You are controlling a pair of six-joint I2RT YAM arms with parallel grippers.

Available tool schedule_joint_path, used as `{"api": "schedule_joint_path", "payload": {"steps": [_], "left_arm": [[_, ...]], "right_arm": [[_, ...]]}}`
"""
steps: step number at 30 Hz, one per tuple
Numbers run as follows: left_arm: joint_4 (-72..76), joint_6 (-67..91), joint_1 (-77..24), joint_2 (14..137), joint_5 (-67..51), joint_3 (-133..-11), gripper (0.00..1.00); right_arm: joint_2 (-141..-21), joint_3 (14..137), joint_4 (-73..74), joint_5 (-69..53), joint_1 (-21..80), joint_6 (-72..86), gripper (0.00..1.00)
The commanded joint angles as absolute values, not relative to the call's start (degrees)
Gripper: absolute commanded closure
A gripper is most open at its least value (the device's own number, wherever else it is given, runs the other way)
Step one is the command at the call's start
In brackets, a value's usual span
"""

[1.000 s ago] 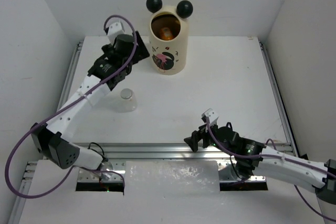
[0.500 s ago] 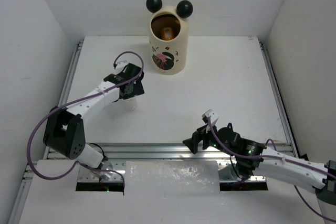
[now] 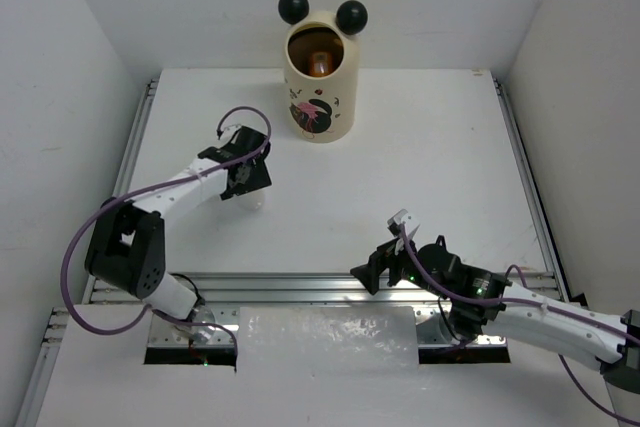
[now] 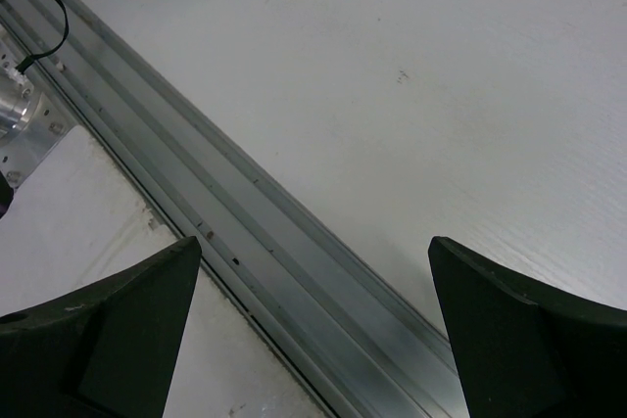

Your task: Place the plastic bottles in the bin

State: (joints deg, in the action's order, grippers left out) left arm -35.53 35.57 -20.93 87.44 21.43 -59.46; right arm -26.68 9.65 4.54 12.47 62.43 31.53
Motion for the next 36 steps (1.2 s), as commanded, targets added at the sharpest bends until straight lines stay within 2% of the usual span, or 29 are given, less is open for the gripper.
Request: {"api": "schedule_joint_path", "payload": {"steps": [1,7,10,18,21,24,32,34,36], "left_arm": [[-34.3,33.8,-20.6,82.5,18.1,-62.0,1.00],[-20.6,30.2,-25.5,67.1,13.6,-65.0,1.00],[-9.9,31.4,-25.5,65.0,13.4,-66.2,1.00],[4.8,26.6,-25.1,81.8,5.5,-82.4,1.00],[3.6,25.3,-24.7,87.9,4.1,-89.3,1.00],[-4.0,24.4,-24.5,96.1,6.6,-101.5,1.00],[-2.5,23.4,-23.9,99.6,12.3,-100.4,1.00],[-2.3,23.4,-23.7,100.5,12.2,-100.5,0.97],[-2.6,23.4,-23.6,101.7,12.0,-101.4,0.79]], "right_arm": [[-26.7,10.0,3.4,13.7,62.6,31.6,0.01],[-25.1,10.4,5.4,18.3,62.7,30.9,0.01],[-23.6,10.7,6.5,19.8,62.7,30.9,0.01],[-20.9,12.0,11.2,21.3,62.7,31.5,0.01],[-19.1,12.4,13.6,21.8,62.7,31.6,0.01],[-16.5,12.7,16.3,22.4,62.7,31.9,0.01],[-11.6,14.1,20.7,24.2,62.7,31.4,0.01],[-11.8,14.2,20.7,23.8,62.7,31.5,0.01],[-12.0,14.2,20.4,23.6,62.7,31.4,0.01]]}}
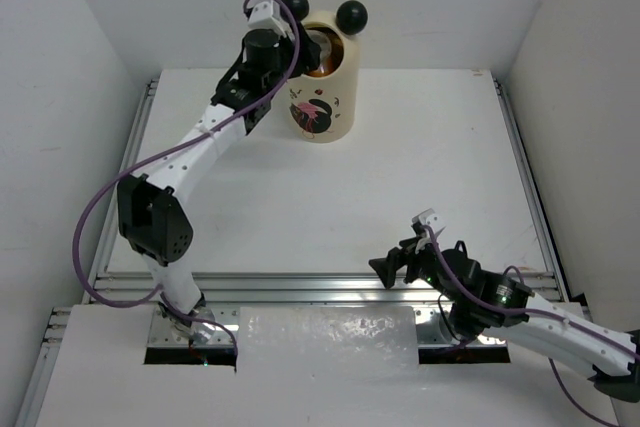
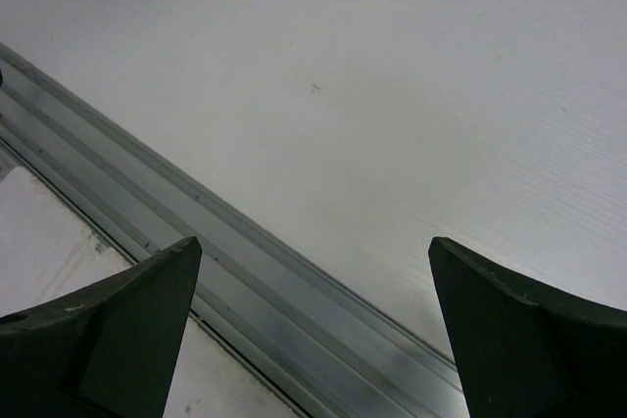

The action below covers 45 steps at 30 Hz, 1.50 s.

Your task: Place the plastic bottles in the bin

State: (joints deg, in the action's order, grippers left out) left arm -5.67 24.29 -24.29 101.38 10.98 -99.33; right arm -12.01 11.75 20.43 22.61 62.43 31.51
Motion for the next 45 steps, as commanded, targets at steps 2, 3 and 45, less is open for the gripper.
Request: {"api": "schedule_joint_path", "payload": {"steps": [2,3,45], "left_arm": [[-4.4,23.3,-23.6,103.9,11.6,-103.0,0.46],[-5.4,23.2,-23.6,104.7,11.5,-105.2,0.36],[-41.6,31.3,-25.0,36.0,38.1,-49.2,0.00]], "right_arm": [[-12.7,14.5,20.4,23.3,62.7,31.5,0.01],[-13.0,14.6,20.4,23.2,62.7,31.4,0.01],[-27.9,43.3,53.0,49.1,62.7,38.0,0.01]]}}
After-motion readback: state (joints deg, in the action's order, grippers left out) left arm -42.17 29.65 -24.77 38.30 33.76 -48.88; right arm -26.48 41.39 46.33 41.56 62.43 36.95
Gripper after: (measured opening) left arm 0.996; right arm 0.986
